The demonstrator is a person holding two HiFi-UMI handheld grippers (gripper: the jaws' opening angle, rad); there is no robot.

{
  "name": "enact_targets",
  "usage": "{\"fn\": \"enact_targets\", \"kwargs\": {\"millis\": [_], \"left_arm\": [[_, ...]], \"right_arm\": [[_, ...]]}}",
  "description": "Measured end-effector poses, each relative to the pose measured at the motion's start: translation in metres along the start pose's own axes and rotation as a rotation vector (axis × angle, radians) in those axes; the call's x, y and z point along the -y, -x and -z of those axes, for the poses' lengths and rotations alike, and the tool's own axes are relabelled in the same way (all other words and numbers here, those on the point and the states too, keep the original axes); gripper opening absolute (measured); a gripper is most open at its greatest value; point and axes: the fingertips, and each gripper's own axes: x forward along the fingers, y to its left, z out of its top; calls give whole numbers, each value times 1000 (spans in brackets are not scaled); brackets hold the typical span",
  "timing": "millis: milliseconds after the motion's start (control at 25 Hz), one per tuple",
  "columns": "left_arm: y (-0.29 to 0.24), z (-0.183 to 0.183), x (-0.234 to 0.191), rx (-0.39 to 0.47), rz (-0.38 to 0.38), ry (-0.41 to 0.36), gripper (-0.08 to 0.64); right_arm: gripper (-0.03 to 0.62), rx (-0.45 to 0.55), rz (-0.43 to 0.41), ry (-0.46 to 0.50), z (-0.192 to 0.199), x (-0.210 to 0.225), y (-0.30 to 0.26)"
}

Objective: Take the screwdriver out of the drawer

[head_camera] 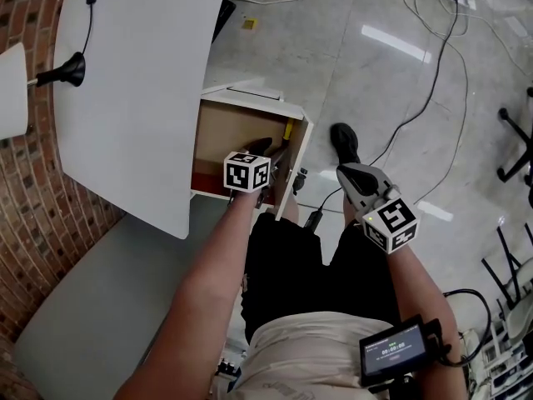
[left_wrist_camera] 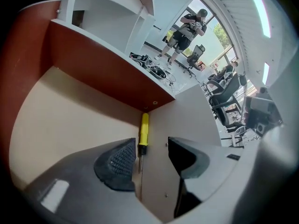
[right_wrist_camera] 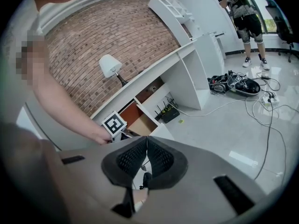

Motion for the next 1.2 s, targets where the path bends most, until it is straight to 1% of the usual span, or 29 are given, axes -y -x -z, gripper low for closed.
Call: {"fn": "enact_targets", "kwargs": {"millis": [160, 400, 600, 760, 840, 920, 1080, 1120, 1200], "left_arm": [[-14, -3, -2, -28, -4, -41, 216], [-36, -17, -9, -37, -11, -76, 191], [-47, -29, -11, -49, -1, -116, 184], [-52, -33, -9, -93, 29, -160, 160], [-53, -33, -9, -125, 43, -181, 160], [-56, -34, -9, -153, 46, -199, 161], [-60, -34, -12, -185, 37, -204, 160], [-61, -34, -11, -190, 37, -209, 152], [-63, -36, -8, -196, 39, -224, 113]], "right_arm": [[6, -2, 6, -8, 7, 2, 2], [6, -29, 3, -19, 26, 5, 2], [6, -32, 15, -26, 31, 11, 5], [6, -29, 17, -36, 33, 12, 4], [6, -28, 17, -41, 34, 11, 3], [6, -25, 18, -46, 34, 12, 2], [7, -21, 21, -54, 33, 14, 2], [6, -22, 23, -56, 33, 15, 2], [6, -25, 30, -58, 34, 19, 3]]}}
